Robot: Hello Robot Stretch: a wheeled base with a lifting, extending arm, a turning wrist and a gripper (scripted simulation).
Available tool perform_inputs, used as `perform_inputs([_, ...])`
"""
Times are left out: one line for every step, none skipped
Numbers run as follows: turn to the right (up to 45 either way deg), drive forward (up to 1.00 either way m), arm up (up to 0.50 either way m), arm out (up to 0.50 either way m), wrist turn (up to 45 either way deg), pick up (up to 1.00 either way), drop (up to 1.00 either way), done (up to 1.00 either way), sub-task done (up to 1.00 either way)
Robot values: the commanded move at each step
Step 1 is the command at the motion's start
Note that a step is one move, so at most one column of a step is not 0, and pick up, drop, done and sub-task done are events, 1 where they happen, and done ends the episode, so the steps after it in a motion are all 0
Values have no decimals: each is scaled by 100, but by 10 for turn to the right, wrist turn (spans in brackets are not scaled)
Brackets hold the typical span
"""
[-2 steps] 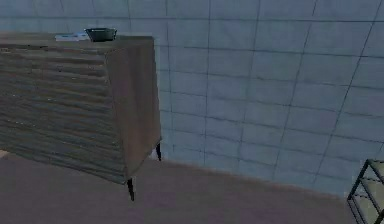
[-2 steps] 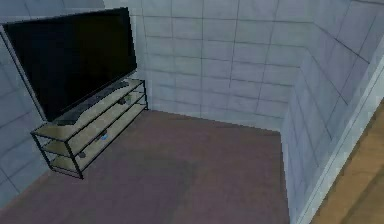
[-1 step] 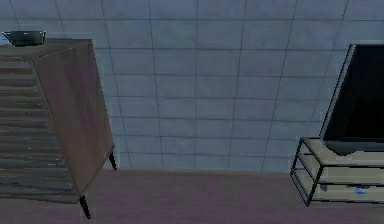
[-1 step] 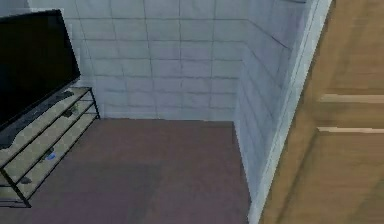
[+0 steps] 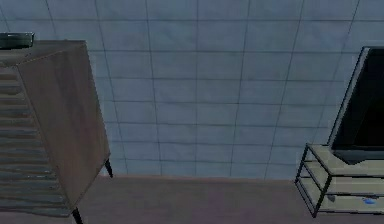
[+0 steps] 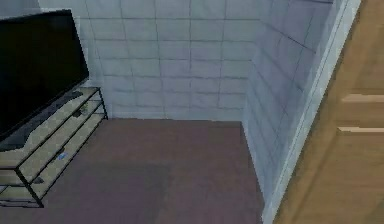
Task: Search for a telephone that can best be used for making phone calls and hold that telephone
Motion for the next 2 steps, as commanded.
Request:
perform_inputs([-450, 0, 0, 0, 0, 0, 0, 0, 0])
perform_inputs([-390, 0, 0, 0, 0, 0, 0, 0, 0])
